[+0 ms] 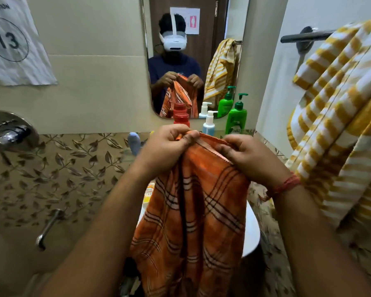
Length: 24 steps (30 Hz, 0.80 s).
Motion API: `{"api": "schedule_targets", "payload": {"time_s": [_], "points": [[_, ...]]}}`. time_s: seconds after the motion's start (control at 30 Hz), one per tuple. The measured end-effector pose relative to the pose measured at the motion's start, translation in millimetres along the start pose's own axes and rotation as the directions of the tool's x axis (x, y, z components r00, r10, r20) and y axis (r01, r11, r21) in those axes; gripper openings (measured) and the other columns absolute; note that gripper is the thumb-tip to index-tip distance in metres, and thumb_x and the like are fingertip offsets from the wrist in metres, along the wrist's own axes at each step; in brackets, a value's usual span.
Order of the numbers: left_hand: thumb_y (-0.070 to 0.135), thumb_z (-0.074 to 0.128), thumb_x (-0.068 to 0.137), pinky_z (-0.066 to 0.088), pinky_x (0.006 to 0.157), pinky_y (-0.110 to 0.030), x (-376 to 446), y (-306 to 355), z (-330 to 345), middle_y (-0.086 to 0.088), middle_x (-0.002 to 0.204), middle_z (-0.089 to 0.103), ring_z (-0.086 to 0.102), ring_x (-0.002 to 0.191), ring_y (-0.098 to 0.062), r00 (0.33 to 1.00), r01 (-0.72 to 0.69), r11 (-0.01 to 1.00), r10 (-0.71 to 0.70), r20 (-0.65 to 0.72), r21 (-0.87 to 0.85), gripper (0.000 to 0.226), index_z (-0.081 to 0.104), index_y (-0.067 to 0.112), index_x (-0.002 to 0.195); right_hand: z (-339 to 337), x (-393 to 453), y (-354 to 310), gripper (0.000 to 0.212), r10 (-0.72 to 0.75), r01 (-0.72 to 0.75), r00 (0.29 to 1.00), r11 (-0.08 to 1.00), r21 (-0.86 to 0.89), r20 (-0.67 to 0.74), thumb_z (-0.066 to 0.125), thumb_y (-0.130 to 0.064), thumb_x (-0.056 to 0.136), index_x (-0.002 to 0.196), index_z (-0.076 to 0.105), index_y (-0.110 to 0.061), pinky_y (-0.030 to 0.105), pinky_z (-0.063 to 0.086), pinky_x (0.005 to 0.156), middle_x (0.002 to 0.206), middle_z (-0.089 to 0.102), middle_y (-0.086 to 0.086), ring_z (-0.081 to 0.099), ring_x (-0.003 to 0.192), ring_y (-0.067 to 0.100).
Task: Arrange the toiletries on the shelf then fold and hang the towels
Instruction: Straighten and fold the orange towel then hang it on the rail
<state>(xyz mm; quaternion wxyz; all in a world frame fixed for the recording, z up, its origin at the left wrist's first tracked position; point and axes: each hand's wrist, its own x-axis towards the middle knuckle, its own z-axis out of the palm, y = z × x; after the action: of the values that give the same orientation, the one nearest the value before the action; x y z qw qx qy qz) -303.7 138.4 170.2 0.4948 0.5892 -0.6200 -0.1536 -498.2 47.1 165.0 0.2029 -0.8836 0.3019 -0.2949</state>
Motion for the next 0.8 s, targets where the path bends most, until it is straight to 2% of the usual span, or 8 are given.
{"api": "schedule_targets", "payload": {"time_s": [0.2, 0.3, 0.37, 0.43, 0.5, 0.63, 0.73, 0.8], "points": [[0.045, 0.061, 0.096, 0.055, 0.066, -0.036, 5.1, -14.5, -14.2, 0.012, 0.07, 0.068, 0.064, 0.067, -0.011, 0.894, 0.109, 0.991, -0.135, -0.428, -0.084, 0.022, 0.071, 0.03, 0.082, -14.4, -33.0, 56.6, 0.022, 0.093, -0.164, 0.985, 0.783, 0.599, 0.147, 0.061, -0.028, 0.089, 0.083, 0.072, -0.01, 0.021, 0.052, 0.055, 0.074, 0.071, 0.004, 0.068, 0.067, 0.015], [0.033, 0.07, 0.091, 0.057, 0.073, -0.023, 4.1, 1.4, -5.8, 0.021, 0.107, 0.066, 0.067, 0.086, 0.005, 0.996, 0.055, 0.998, -0.055, -0.073, 0.001, 0.032, 0.061, 0.039, 0.121, -15.5, -22.1, 46.7, 0.021, 0.012, -0.087, 0.993, 0.742, 0.665, 0.117, 0.062, -0.031, 0.086, 0.077, 0.072, -0.016, 0.026, 0.053, 0.063, 0.074, 0.068, 0.003, 0.065, 0.07, 0.016], [0.023, 0.072, 0.089, 0.057, 0.084, -0.019, 3.7, 17.6, 13.5, 0.021, 0.129, 0.056, 0.064, 0.105, 0.009, 0.971, 0.042, 0.999, -0.035, 0.237, -0.022, 0.067, 0.042, 0.033, 0.147, -14.6, -8.0, 27.0, 0.023, -0.103, -0.002, 0.986, 0.786, 0.618, 0.134, 0.061, -0.028, 0.091, 0.078, 0.07, -0.011, 0.025, 0.05, 0.065, 0.075, 0.066, 0.002, 0.061, 0.072, 0.013], [0.03, 0.073, 0.089, 0.059, 0.091, -0.034, 3.7, 22.2, 26.9, 0.006, 0.124, 0.066, 0.067, 0.11, -0.008, 0.94, 0.013, 1.0, -0.022, 0.339, 0.028, 0.055, 0.054, 0.027, 0.14, -13.8, 4.8, 12.5, 0.024, -0.18, 0.059, 0.973, 0.793, 0.606, 0.141, 0.059, -0.023, 0.096, 0.082, 0.069, -0.006, 0.025, 0.05, 0.067, 0.078, 0.064, 0.004, 0.06, 0.074, 0.014], [0.035, 0.069, 0.091, 0.06, 0.086, -0.047, 1.2, 18.2, 25.1, -0.011, 0.104, 0.071, 0.07, 0.096, -0.025, 0.957, 0.032, 0.999, -0.031, 0.288, 0.002, 0.031, 0.069, 0.013, 0.113, -16.1, 10.9, 13.9, 0.022, -0.192, 0.079, 0.974, 0.785, 0.615, 0.12, 0.062, -0.027, 0.094, 0.083, 0.069, -0.01, 0.024, 0.049, 0.066, 0.077, 0.064, 0.002, 0.06, 0.074, 0.012], [0.025, 0.062, 0.091, 0.051, 0.059, -0.019, -1.6, 3.1, -2.8, 0.007, 0.069, 0.067, 0.062, 0.063, -0.005, 0.996, 0.024, 0.957, -0.049, -0.079, -0.288, 0.016, 0.071, 0.017, 0.08, -25.0, -6.5, 52.1, 0.016, -0.138, -0.091, 0.945, 0.762, 0.642, 0.298, 0.07, -0.029, 0.083, 0.083, 0.071, -0.012, 0.021, 0.052, 0.057, 0.074, 0.065, 0.003, 0.063, 0.067, 0.014], [0.03, 0.064, 0.094, 0.049, 0.055, -0.016, 5.5, -18.0, -34.2, 0.013, 0.069, 0.07, 0.062, 0.062, -0.001, 0.883, -0.007, 0.97, -0.108, -0.457, -0.245, 0.017, 0.071, 0.023, 0.081, -28.9, -15.3, 75.9, 0.032, -0.039, -0.177, 0.962, 0.667, 0.724, 0.271, 0.081, -0.044, 0.073, 0.081, 0.071, -0.015, 0.022, 0.053, 0.054, 0.074, 0.067, 0.002, 0.065, 0.064, 0.012], [0.041, 0.069, 0.088, 0.054, 0.068, -0.021, 7.9, -16.7, -37.8, 0.011, 0.091, 0.074, 0.07, 0.078, -0.005, 0.929, 0.025, 0.993, -0.064, -0.365, -0.112, 0.016, 0.071, 0.03, 0.099, -26.3, -9.0, 75.5, 0.042, -0.004, -0.156, 0.978, 0.653, 0.741, 0.209, 0.08, -0.049, 0.074, 0.092, 0.073, -0.012, 0.031, 0.057, 0.065, 0.086, 0.072, 0.008, 0.069, 0.076, 0.02]]}}
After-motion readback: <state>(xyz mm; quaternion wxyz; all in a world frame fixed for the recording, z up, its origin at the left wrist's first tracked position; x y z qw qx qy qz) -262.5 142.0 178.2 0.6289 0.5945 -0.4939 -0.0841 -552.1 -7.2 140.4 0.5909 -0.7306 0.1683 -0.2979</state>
